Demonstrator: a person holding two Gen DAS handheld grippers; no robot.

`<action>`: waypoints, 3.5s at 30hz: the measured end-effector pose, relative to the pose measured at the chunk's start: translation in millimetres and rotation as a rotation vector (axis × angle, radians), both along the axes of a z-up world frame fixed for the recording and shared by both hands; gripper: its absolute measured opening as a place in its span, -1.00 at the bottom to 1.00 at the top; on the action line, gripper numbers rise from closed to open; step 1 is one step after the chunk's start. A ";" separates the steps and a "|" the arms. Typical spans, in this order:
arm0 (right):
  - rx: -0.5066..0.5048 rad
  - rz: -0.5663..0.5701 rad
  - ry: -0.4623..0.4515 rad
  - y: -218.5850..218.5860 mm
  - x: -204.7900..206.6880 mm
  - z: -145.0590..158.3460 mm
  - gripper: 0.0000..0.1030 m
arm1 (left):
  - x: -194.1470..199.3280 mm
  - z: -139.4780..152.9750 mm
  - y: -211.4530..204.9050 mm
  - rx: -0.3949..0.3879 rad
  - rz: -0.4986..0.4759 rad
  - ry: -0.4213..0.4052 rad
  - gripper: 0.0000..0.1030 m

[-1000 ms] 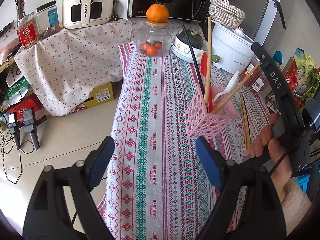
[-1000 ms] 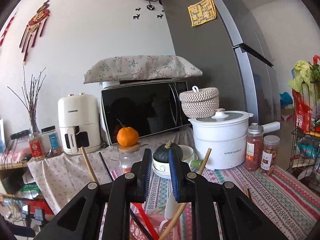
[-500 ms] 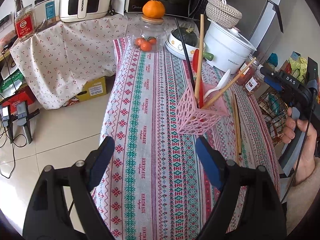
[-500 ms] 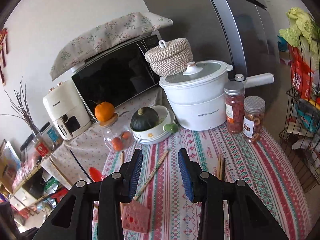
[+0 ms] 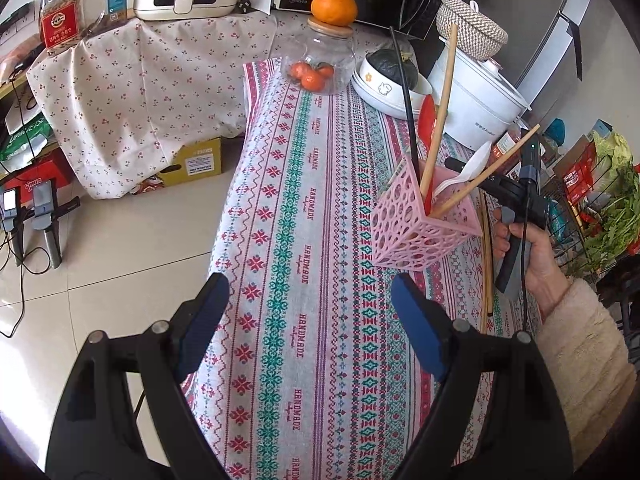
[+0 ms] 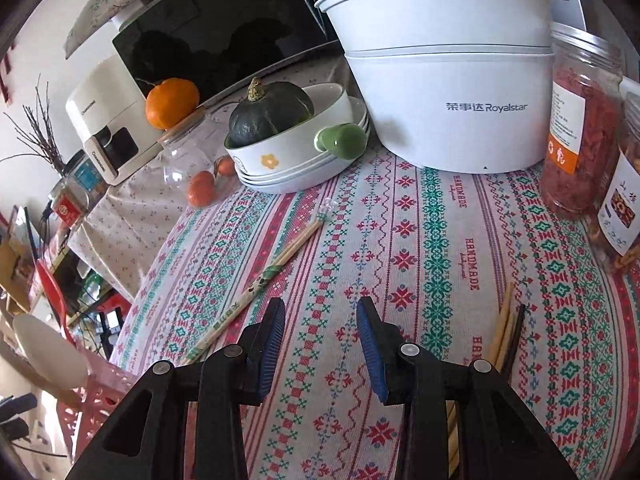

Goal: Organize utensils
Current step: 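Reach the right tool to the chopstick pile and close on a wooden chopstick, then carry the wooden chopstick to the pink basket and open the right tool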

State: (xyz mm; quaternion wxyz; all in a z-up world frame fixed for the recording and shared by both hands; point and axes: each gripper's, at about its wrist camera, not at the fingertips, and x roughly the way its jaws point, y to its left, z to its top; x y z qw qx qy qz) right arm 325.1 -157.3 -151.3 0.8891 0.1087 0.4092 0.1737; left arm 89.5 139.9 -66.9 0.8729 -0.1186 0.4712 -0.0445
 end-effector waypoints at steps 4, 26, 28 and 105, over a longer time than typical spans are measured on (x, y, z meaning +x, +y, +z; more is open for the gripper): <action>0.013 0.009 -0.006 15.1 39.2 -5.8 -0.26 | 3.0 -2.5 -0.4 0.004 -0.005 0.007 0.62; -0.373 0.063 -0.014 58.5 62.9 -19.6 -0.59 | 2.2 -8.5 -2.4 -0.041 -0.024 0.044 0.62; -0.363 0.052 0.005 46.2 61.1 -19.3 -0.69 | 2.1 -8.0 -1.7 -0.042 -0.024 0.042 0.62; 0.000 -0.122 -0.693 113.8 -212.1 227.9 -0.91 | -17.4 27.3 2.0 -0.104 0.041 -0.124 0.62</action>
